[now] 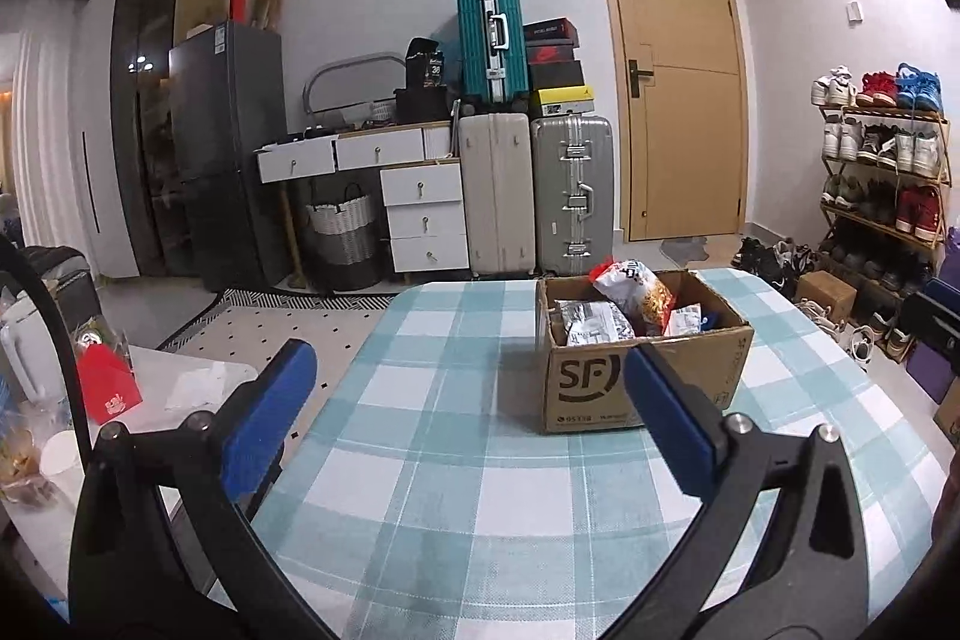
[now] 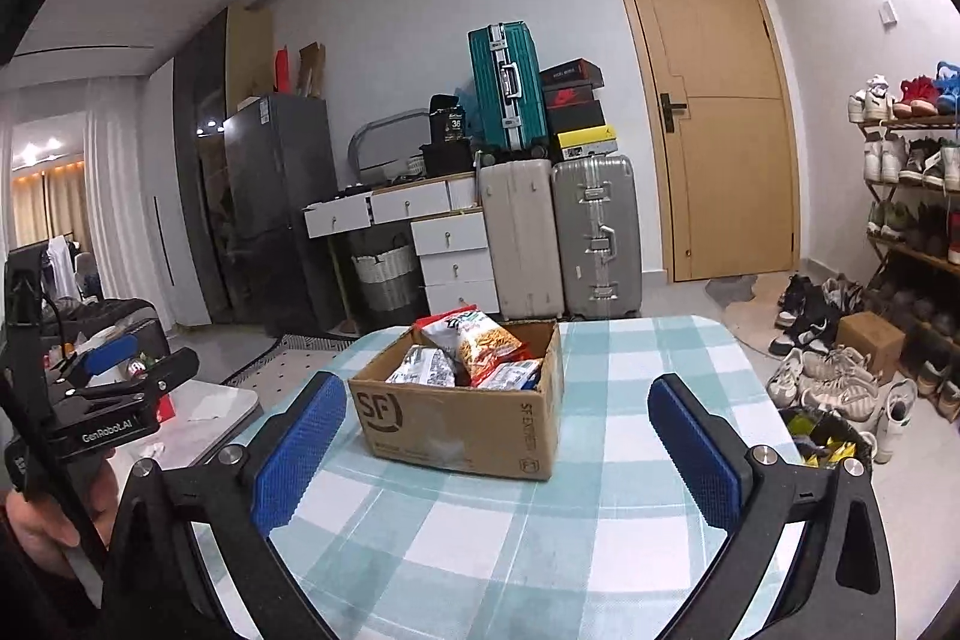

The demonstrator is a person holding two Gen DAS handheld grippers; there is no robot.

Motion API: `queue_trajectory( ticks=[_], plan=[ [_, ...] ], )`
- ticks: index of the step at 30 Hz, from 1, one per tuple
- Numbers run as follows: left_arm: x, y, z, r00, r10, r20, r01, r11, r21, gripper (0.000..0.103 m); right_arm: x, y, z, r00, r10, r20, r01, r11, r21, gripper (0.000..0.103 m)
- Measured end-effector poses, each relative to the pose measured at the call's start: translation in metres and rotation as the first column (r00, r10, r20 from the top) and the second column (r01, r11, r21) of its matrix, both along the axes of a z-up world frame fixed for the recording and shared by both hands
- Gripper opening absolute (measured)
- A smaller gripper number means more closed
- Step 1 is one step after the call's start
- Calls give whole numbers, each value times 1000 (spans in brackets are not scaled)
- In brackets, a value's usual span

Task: Organize snacks

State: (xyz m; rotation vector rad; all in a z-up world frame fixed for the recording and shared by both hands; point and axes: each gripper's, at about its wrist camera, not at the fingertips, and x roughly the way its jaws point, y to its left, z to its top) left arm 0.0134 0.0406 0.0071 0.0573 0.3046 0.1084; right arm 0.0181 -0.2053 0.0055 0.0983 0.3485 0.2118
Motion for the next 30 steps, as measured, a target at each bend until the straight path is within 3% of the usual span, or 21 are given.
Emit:
queue_trajectory(
  ticks=[9,30],
  plan=[
    [9,11,-11,999,25,-23,-25,999,-34,102,3,13,-15,1000,23,-15,-24,996,-84,102],
    [8,14,-15,999,25,-27,-26,999,-36,102,3,13,-12,1000,25,0,-25,998,-55,102]
  ],
)
